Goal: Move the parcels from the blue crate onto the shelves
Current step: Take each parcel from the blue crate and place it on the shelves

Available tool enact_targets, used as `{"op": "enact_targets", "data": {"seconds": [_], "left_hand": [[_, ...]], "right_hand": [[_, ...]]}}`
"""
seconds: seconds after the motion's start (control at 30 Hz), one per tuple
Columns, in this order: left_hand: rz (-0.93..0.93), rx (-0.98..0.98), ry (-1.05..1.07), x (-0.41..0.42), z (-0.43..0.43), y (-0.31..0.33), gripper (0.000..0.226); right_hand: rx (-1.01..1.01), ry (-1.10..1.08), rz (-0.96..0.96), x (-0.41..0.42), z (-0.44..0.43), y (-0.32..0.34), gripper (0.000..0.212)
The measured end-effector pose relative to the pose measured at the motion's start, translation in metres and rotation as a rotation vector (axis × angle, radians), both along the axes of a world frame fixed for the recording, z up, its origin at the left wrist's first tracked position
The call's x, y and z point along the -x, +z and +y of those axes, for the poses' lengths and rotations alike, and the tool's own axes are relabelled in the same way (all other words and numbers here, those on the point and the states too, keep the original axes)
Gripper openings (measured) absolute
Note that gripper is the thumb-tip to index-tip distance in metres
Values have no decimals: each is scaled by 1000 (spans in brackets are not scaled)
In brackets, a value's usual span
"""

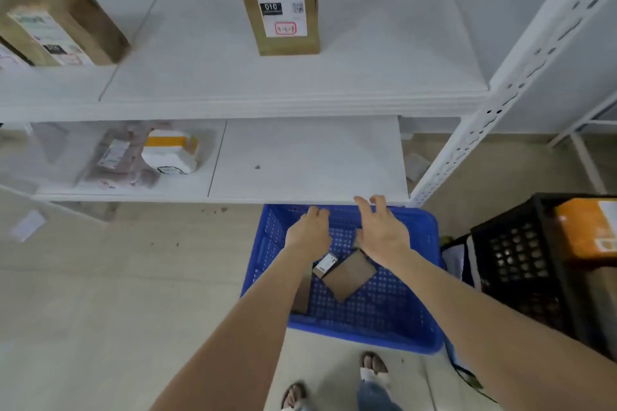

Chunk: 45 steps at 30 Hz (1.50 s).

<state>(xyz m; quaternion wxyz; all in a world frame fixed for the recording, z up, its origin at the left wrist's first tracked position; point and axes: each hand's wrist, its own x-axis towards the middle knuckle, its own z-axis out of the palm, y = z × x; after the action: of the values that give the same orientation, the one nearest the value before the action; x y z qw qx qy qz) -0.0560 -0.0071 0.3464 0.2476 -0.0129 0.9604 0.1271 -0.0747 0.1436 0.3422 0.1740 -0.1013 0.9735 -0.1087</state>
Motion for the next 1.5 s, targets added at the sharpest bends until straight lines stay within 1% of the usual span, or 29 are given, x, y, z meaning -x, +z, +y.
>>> {"op": "enact_targets", "data": {"seconds": [0.03,0.1,0.17,0.23,0.3,0.33,0.37,0.47,0.53,0.57,0.63,0.7,0.73,0.8,0.87,0.93,1.0,1.1,1.17,1.27,1.3,1.33,1.4,1.43,1.5], "left_hand": [[-45,-21,18,0,7,-24,50],[-137,-49,60,-1,16,-74,47],[-220,-47,94,-2,22,-129,44],[-298,-64,107,-3,27,-187,48],[-367,-89,103,-3,31,-243,52],[-389,-99,93,-5,33,-271,51],[-407,-104,82,-6,35,-300,51],[-458,-103,57,-5,38,-384,58],[-448,-96,59,-3,38,-434,63],[-436,-98,62,-2,39,-456,65],[-420,-116,53,2,40,-495,64],[-430,-139,40,7,42,-528,60],[-443,-150,27,9,43,-543,58],[-480,-149,-1,9,45,-568,57],[-502,-114,-17,8,45,-586,56],[-520,-66,-47,6,44,-597,57],[-513,-56,-74,5,44,-602,58],[-458,-59,-81,9,38,-599,59],[-430,-62,-75,12,29,-601,62],[-383,-63,-68,14,16,-592,71],[-368,-117,29,13,12,-583,75],[-369,-196,177,12,7,-573,74],[-364,-371,519,17,-4,-543,58],[-347,-452,690,21,-10,-523,50],[-296,-562,952,31,-20,-478,46]], "right_hand": [[14,-35,-33,2,6,-24,66],[98,-183,-174,0,12,-77,64],[246,-461,-341,-6,14,-135,57],[391,-691,-490,-11,15,-192,46],[496,-812,-599,-13,18,-247,38],[534,-871,-656,-14,20,-275,37],[570,-944,-695,-16,23,-303,42],[622,-1179,-762,-17,33,-386,71],[638,-1308,-814,-14,35,-433,83],[644,-1349,-843,-14,35,-458,86],[690,-1384,-889,-14,34,-499,87],[759,-1446,-901,-17,30,-535,83],[785,-1481,-897,-17,28,-550,77],[839,-1560,-877,-15,25,-572,60],[899,-1634,-854,-14,22,-588,38],[921,-1659,-834,-16,20,-600,28],[905,-1646,-842,-18,18,-607,31],[951,-1645,-955,-20,12,-606,36],[987,-1634,-970,-19,6,-606,35],[1043,-1547,-965,-13,-9,-589,35],[1042,-1498,-946,-11,-13,-583,35],[1019,-1437,-913,-10,-15,-571,35],[1007,-1326,-808,-5,-18,-535,35],[1020,-1271,-761,-1,-18,-515,39],[1029,-1123,-674,5,-20,-473,48]]}}
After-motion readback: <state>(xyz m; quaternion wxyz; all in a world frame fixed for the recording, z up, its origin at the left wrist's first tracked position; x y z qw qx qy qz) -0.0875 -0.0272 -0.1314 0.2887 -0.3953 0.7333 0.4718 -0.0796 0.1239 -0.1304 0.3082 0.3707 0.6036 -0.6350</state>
